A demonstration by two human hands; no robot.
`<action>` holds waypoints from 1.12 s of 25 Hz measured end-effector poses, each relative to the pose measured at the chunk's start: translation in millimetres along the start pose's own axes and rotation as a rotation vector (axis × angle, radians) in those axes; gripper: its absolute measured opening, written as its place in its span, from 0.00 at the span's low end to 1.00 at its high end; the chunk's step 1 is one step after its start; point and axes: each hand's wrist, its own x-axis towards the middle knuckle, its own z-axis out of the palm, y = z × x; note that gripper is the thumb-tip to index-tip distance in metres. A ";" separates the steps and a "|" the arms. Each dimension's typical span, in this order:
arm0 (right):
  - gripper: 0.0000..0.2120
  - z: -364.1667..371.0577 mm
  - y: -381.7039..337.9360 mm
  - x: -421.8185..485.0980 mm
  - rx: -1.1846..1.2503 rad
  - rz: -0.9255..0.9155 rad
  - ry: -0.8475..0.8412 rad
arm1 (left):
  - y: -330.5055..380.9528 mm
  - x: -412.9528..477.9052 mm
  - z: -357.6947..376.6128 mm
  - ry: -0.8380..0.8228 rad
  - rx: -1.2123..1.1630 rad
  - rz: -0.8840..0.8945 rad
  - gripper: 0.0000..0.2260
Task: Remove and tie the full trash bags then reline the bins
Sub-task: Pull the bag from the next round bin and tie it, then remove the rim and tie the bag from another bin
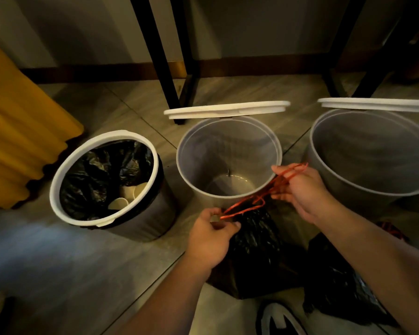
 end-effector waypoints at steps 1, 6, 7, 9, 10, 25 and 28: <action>0.07 -0.3 -1.7 -1.7 -0.003 0.012 -0.012 | 0.0 -3.7 -1.8 -0.035 -0.043 -0.006 0.15; 0.11 -9.2 -18.6 -16.5 -0.152 -0.112 0.127 | -6.6 -27.4 -31.4 -0.084 -0.039 -0.027 0.06; 0.13 -14.0 -21.4 -22.6 -0.284 -0.232 0.211 | -9.0 -32.7 -41.3 -0.095 -0.012 -0.043 0.05; 0.14 -18.1 -28.9 -38.3 -0.674 -0.540 0.354 | -13.4 -43.3 -68.6 -0.131 0.019 -0.093 0.04; 0.14 -8.8 -35.8 -49.4 -0.816 -0.695 0.379 | -13.2 -48.5 -86.0 -0.134 0.009 -0.116 0.04; 0.16 309.1 11.8 -118.5 -1.663 -1.210 -0.832 | 2.7 -39.3 -240.2 0.442 -0.585 -0.173 0.09; 0.12 302.5 38.8 -95.7 -1.439 -1.224 -0.823 | -5.1 -17.0 -255.8 0.486 -0.519 -0.118 0.10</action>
